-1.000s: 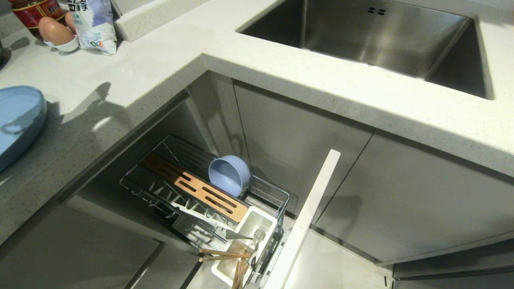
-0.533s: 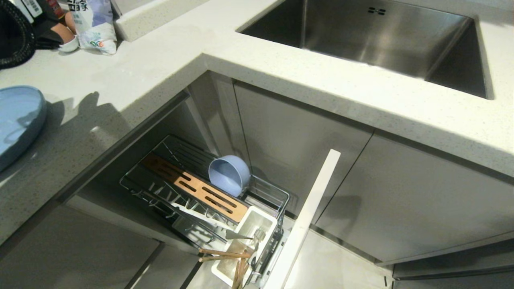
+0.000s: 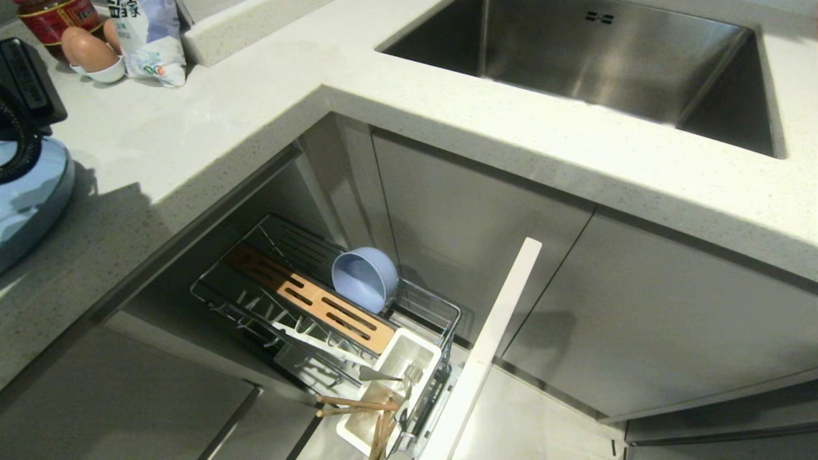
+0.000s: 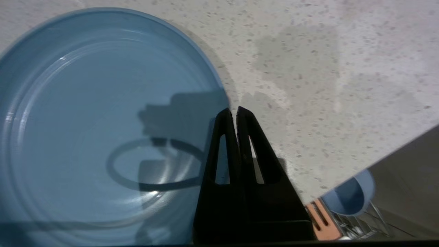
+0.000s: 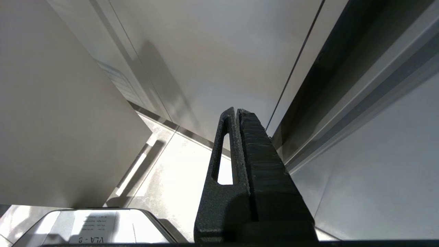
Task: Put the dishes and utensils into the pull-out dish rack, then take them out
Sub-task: Pick up the plate and place it in the cupboard
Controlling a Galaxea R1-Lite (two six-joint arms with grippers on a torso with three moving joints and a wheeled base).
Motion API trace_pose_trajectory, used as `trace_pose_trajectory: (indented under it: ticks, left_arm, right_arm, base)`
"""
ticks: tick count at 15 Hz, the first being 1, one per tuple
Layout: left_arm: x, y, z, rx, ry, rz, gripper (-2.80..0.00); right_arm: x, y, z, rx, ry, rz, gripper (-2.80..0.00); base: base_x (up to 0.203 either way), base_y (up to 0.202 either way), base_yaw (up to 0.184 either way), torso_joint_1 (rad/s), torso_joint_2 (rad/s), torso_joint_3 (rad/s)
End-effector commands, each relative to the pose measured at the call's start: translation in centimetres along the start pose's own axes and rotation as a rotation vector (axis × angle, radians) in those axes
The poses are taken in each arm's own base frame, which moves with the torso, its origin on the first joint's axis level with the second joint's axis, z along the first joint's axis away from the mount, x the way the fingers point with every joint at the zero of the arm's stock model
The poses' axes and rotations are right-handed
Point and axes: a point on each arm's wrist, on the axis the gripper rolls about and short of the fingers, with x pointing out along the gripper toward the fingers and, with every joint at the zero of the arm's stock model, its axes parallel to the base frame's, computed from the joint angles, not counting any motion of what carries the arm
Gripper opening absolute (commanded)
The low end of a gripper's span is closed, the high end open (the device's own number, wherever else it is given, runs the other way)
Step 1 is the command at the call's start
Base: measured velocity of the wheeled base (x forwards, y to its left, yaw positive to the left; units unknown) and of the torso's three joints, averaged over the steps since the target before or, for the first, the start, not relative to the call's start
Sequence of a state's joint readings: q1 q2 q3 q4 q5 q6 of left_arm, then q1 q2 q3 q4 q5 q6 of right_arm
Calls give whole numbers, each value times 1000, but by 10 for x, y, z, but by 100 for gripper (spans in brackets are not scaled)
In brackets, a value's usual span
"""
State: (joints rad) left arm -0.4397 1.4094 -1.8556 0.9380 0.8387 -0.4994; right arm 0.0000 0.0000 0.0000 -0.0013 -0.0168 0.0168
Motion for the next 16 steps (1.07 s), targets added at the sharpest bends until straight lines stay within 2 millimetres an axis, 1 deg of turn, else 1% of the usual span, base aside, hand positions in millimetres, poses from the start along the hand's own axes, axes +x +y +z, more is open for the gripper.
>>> trace_pose_trajectory:
  ticks: [1,6,9,13,16]
  left_arm:
    - [1,1,-2,7,-2,27,0]
    - [4,-2,-3,16,3,34,0]
    - [13,-7,-6,28,18,59,0]
    - [25,-1,-9,29,41,117,0]
    - [31,-1,-15,43,74,115,0]
  right_arm:
    - [0,0,0,0,1,0,-280]
    - [0,0,0,0,0,0,-280]
    - [0,0,0,0,1,0,-280]
    - [0,0,0,0,0,0,-280]
    - [0,0,0,0,0,0,-280]
  base:
    - [0,0,0,0,0,0]
    - [0,0,0,0,0,0]
    - [0,0,0,0,0,0]
    - [0,0,0,0,0,0]
    - [0,0,0,0,0,0]
